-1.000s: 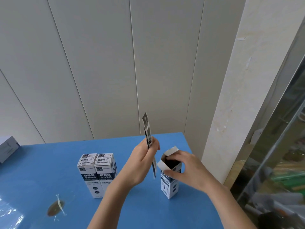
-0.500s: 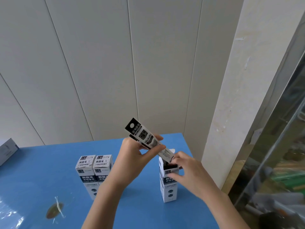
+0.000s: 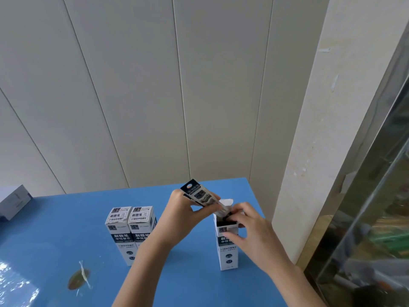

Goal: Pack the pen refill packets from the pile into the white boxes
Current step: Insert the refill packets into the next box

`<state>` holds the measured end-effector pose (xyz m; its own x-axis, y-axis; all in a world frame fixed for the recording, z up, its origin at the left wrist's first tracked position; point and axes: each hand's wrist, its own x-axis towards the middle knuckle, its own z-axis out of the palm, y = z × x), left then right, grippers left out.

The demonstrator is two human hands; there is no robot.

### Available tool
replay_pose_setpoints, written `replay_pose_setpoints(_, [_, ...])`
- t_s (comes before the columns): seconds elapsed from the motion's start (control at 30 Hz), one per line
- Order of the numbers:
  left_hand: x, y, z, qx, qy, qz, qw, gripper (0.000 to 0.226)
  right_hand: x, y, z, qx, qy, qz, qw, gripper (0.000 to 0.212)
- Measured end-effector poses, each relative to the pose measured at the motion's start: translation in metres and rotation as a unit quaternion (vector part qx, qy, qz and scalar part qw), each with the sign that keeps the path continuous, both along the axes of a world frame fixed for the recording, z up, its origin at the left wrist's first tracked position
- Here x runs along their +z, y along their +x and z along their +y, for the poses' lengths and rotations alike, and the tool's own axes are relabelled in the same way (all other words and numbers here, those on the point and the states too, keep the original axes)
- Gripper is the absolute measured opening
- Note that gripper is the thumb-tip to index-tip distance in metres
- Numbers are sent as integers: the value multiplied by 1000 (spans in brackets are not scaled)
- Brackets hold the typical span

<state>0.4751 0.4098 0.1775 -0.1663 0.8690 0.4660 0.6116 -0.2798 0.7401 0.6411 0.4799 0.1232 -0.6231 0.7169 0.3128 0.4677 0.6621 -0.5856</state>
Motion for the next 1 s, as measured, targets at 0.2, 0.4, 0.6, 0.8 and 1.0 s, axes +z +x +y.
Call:
replay_pose_setpoints(0.2, [-7, -1, 20, -10, -67, 64, 996, 9, -3, -2, -2, -10, 0, 1, 1000, 24])
replay_pose_setpoints(0.4, [-21, 3, 33, 33, -171, 143, 974, 30, -12, -5, -1, -44, 0, 40, 998, 25])
replay_pose_setpoints(0.6, [-19, 3, 28, 62, -125, 127, 982, 13, -18, 0, 1, -43, -10, 70, 997, 23])
replay_pose_setpoints(0.8, [-10, 8, 30, 61, -120, 172, 976, 19, -23, -1, -1, -36, -13, 99, 994, 24])
replay_pose_setpoints(1.0, [-12, 18, 31, 75, -172, 232, 955, 18, -26, 1, -1, -39, -5, 112, 993, 24])
